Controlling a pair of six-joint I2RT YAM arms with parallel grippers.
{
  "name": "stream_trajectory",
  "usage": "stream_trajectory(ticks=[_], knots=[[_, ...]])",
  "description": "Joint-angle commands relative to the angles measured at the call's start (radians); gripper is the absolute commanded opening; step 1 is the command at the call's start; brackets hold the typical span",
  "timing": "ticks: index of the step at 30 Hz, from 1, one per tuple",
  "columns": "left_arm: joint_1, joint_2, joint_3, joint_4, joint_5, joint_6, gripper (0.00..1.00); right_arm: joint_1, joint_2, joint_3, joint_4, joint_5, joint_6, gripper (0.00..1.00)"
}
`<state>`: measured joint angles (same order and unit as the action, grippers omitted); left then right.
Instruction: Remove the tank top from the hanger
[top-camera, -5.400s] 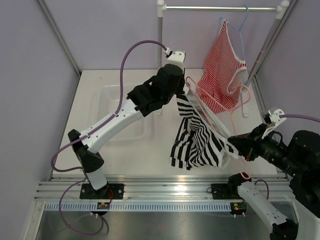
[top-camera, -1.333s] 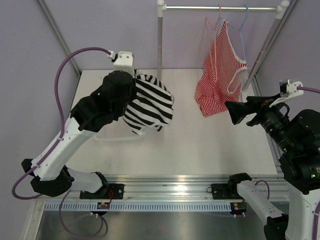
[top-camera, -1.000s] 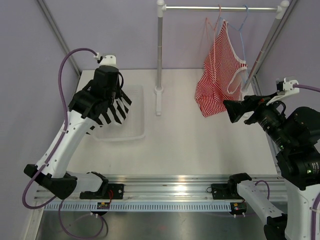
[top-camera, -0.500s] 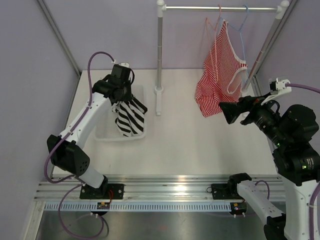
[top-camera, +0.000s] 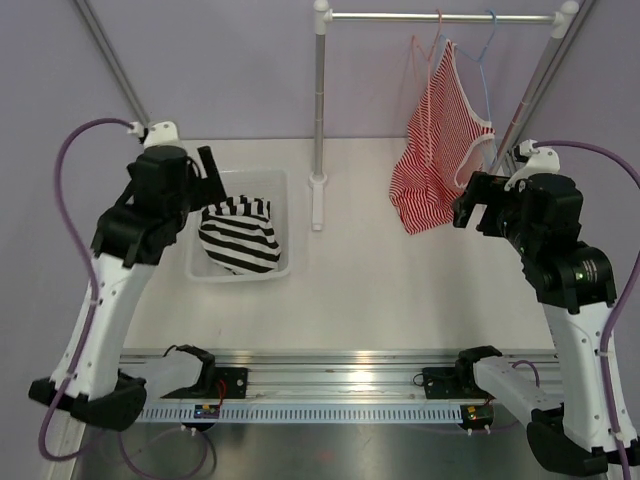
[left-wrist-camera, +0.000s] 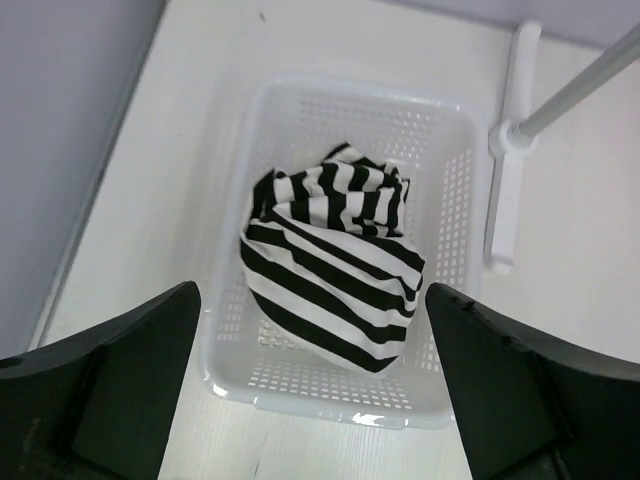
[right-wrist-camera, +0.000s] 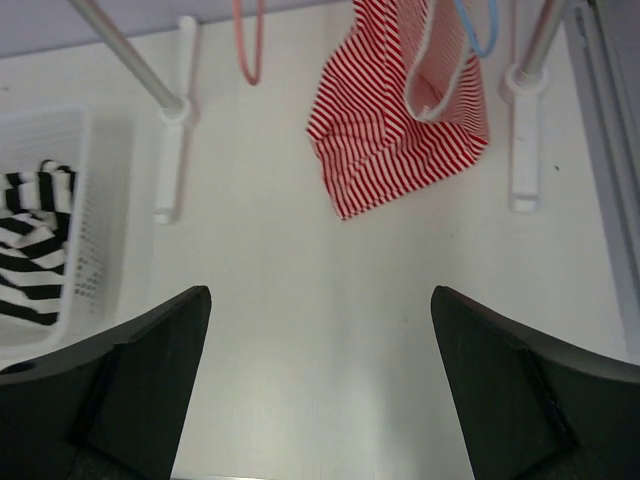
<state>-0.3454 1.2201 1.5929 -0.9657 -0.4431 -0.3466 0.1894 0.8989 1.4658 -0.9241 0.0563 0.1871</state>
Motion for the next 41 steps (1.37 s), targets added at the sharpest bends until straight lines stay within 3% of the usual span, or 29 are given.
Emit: stream_trajectory(ticks=[1,4,12,16,23,41], knots=[[0.002,-0.175,-0.034,-0.031,-0.1,0.024,0.99,0.004,0.006,0.008,-0.091,0.2,-0.021,0.99],[0.002,-0.333,-0.105,-0.053,-0.088,0.044,0.99,0.002,-0.029,0.004,-0.105,0.206,-0.041,1.0],[0.002,-0.551,-0.284,-0.153,-0.077,0.047,0.99,0.005,-0.153,-0.025,-0.114,0.142,-0.041,0.99],[0.002,-0.663,-0.312,-0.156,0.022,0.04,0.99,0.018,-0.245,-0.091,-0.052,0.097,-0.058,1.0],[0.002,-0.721,-0.313,-0.159,0.124,0.029,0.99,0.016,-0.196,-0.108,-0.032,-0.036,-0.083,0.99],[0.002,-0.758,-0.317,-0.142,0.038,0.063,0.99,0.031,-0.192,-0.093,-0.038,0.099,-0.054,0.99]])
